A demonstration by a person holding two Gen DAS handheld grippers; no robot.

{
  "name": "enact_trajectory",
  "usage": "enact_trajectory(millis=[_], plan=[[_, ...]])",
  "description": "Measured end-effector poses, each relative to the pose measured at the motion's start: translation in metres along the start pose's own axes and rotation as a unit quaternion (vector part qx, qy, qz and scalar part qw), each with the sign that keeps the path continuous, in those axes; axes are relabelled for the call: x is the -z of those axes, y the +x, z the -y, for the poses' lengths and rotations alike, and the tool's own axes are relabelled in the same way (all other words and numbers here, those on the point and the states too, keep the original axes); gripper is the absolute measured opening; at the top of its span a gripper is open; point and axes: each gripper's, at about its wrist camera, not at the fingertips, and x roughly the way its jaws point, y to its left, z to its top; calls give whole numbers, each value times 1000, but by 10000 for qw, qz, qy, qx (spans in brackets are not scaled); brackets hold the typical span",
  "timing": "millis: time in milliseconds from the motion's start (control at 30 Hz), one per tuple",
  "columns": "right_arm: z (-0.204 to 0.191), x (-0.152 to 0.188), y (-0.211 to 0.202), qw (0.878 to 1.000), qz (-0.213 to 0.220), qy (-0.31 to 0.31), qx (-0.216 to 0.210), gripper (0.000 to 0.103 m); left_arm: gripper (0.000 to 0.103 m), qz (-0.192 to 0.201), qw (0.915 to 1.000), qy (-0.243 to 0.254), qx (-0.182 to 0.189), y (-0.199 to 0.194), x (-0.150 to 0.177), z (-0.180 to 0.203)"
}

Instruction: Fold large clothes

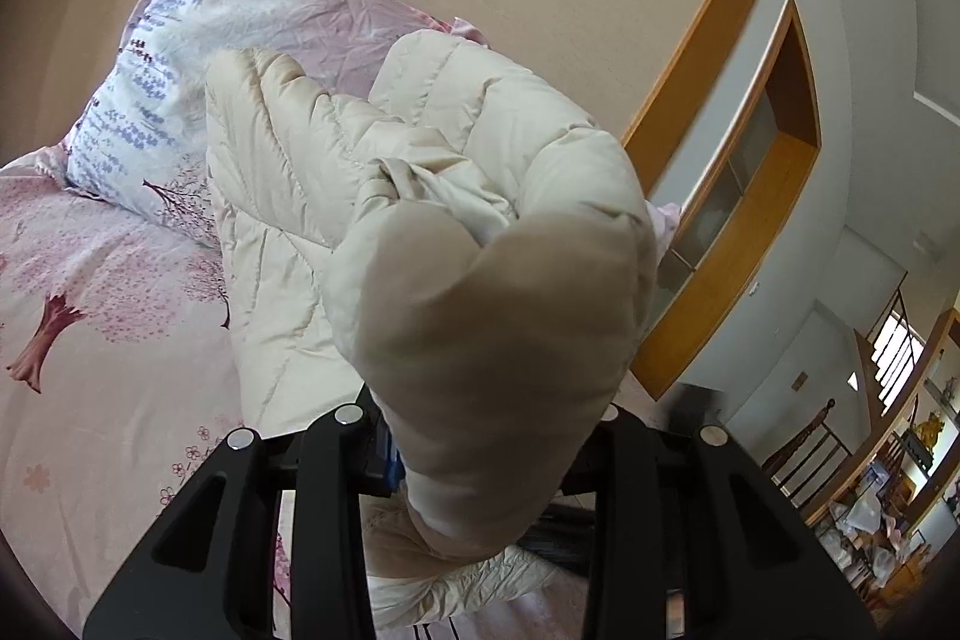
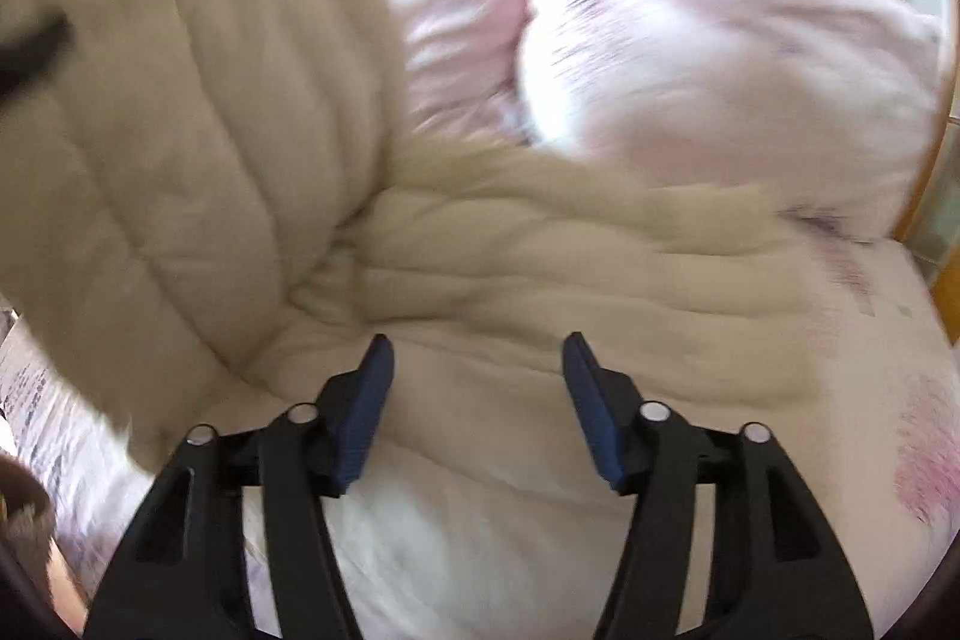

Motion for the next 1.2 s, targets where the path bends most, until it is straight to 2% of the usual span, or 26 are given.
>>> enact_trajectory(millis=[100,167,367,500,600,700,767,867,900,933,1000,1067,1100,1133,1200], plan=[[35,23,-17,9984,-42,87,565,63,34,-66,10000,40,50,6,2,5],[51,35,-10,9973,-286,222,642,62,34,-128,9998,121,74,13,3,13],[68,44,12,9960,-615,592,246,64,34,-544,9970,469,281,48,19,51],[79,38,27,9951,-698,703,-62,66,34,-1171,9887,748,560,92,42,83],[91,40,17,9955,-642,659,-228,65,34,-1601,9815,888,561,119,62,95],[116,50,-10,9966,-449,684,-13,65,34,-1878,9758,996,505,135,79,100],[140,52,-25,9950,-357,827,427,65,35,-1925,9736,1145,431,138,85,102],[184,51,-47,9859,-184,1522,667,66,41,-1965,9673,1594,197,140,93,116],[194,50,-52,9824,-110,1774,578,65,42,-1994,9652,1683,151,143,96,117],[209,46,-59,9761,17,2149,316,65,43,-2031,9627,1785,109,145,100,119],[226,35,-68,9613,278,2704,-456,65,48,-2132,9546,2082,8,152,109,124],[232,18,-64,9522,365,2844,-1048,65,54,-2201,9440,2454,-108,156,122,132],[231,8,-61,9500,342,2818,-1297,65,60,-2230,9356,2732,-169,159,131,138],[223,-2,-57,9488,263,2755,-1522,65,63,-2251,9313,2858,-188,161,136,140],[211,-15,-47,9490,98,2653,-1702,65,71,-2293,9207,3144,-288,165,146,147]])
